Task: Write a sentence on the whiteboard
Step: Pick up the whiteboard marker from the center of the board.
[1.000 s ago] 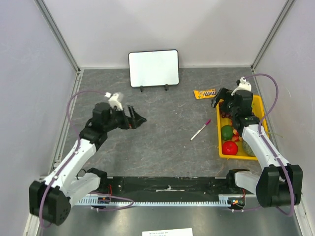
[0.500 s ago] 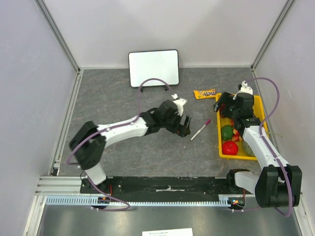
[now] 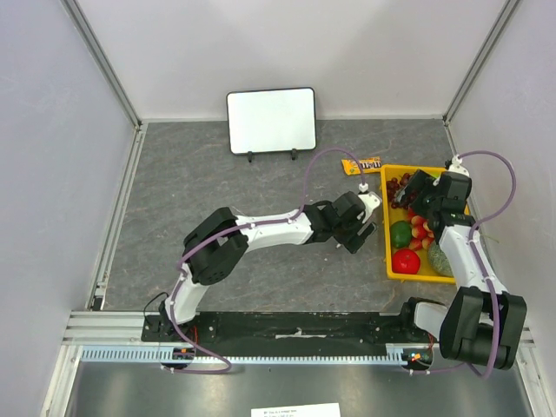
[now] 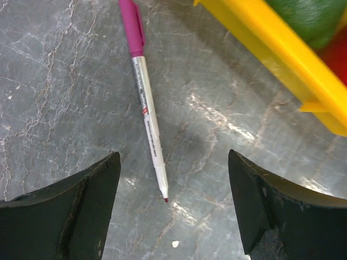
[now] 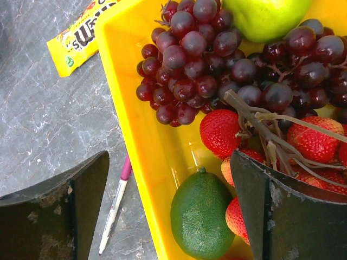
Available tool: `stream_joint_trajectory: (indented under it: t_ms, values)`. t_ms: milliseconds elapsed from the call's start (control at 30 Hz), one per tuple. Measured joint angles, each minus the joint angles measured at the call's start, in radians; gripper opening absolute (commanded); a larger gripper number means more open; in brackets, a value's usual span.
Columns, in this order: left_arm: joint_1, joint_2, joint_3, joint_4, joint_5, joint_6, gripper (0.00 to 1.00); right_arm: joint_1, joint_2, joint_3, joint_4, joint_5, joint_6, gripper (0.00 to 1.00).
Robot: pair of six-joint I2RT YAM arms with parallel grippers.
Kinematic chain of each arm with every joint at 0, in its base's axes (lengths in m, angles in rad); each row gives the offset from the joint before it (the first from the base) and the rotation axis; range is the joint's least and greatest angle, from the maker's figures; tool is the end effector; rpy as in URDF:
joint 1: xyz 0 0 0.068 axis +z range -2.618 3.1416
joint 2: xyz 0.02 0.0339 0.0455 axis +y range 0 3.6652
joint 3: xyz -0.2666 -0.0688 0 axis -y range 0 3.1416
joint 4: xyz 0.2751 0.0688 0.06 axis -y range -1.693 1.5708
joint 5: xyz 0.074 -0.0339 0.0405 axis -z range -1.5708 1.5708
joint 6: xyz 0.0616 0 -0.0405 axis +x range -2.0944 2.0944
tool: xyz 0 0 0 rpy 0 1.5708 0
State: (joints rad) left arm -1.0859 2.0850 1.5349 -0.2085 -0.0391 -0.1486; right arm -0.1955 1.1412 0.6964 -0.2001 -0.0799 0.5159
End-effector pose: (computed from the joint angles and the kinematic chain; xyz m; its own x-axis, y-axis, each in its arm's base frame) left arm 0.2424 -0.4549 0.1597 -0.4460 0.5292 -0.7218 0.8138 0.5756 -0.0809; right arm 0.2867 -0.0518 0.2103 -0.4483 0.5901 -0.6715 0.4049 0.8037 0.4360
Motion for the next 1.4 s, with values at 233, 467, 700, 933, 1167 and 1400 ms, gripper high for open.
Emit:
stream_joint_trajectory:
  t_ms: [233,467,700,933,1167,1400]
  values:
    - [-0.009,0.08,0.025,-0.053,-0.084,0.031,0.52,-0.012,0.027,0.0,0.0,-0.049,0.0,0.98]
    - [-0.01,0.09,0.026,-0.051,-0.082,0.042,0.02,-0.012,0.027,0.0,0.001,-0.067,0.001,0.98]
    - [-0.008,0.087,0.012,-0.025,-0.083,0.042,0.02,-0.012,0.019,0.0,0.002,-0.106,0.007,0.98]
    - [0.061,0.044,-0.032,-0.034,-0.036,0.032,0.02,-0.012,0.002,0.003,0.012,-0.172,0.013,0.98]
    - [0.235,-0.146,-0.092,-0.06,0.05,0.0,0.02,0.03,0.009,0.048,0.026,-0.238,0.031,0.98]
    - [0.407,-0.413,-0.15,-0.077,0.232,-0.059,0.02,0.225,0.075,0.184,0.064,-0.297,0.03,0.98]
